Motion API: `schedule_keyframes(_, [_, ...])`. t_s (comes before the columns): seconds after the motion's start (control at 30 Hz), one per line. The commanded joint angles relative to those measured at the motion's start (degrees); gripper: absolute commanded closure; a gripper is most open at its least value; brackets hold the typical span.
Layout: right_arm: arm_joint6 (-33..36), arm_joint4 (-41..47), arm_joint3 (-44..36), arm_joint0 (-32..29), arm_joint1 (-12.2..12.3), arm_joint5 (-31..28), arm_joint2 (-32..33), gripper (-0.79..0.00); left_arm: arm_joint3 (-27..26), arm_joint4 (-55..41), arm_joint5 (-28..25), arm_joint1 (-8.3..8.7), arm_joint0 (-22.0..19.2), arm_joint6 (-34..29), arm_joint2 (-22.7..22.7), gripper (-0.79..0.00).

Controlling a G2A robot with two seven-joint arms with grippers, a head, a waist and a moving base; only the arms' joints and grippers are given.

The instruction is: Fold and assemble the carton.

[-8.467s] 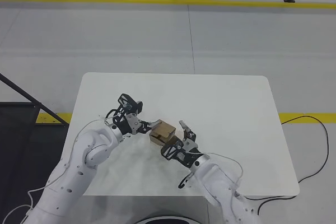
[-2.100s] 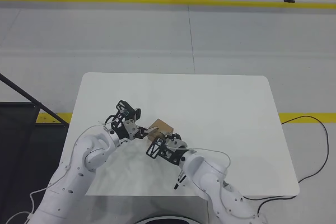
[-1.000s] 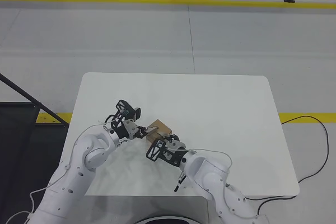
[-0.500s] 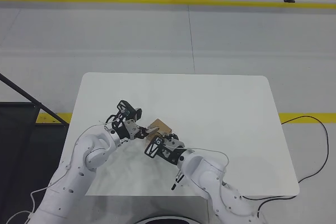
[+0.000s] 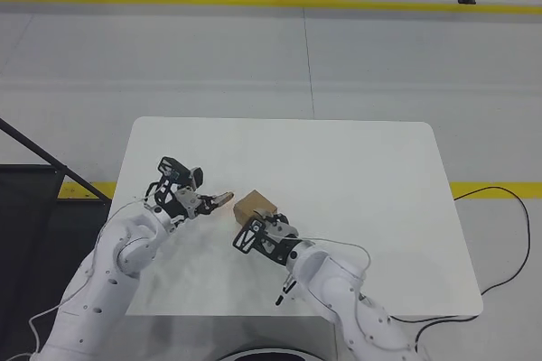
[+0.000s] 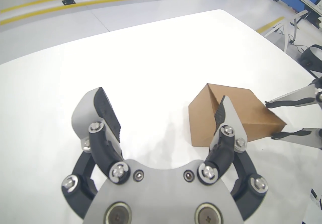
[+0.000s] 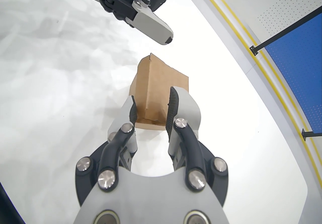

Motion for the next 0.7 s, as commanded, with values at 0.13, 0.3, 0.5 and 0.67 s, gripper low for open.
schedule_keyframes(0.13, [0.0,-0.4,-0.6,-0.6,0.1,-0.6,0.3,-0.317,3.3,-0.9,-0.7,-0.16,-1.9,-5.1,1.7,-0.785])
schedule_keyframes(0.3, [-0.1,-0.5,-0.7,-0.8,0.1,-0.7,0.6,-0.317,5.1,-0.5,-1.2,-0.43,-3.6,-7.2,3.7,-0.785])
schedule_keyframes(0.5, [-0.3,-0.6,-0.6,-1.0,0.2,-1.2,1.0,-0.323,5.9,0.1,-1.2,-0.64,-4.4,-7.4,5.1,-0.785])
schedule_keyframes(0.67, [-0.4,-1.0,-0.6,-1.1,0.2,-1.5,1.1,-0.323,4.9,1.8,-2.4,-0.53,-4.1,-7.2,5.7,-0.785])
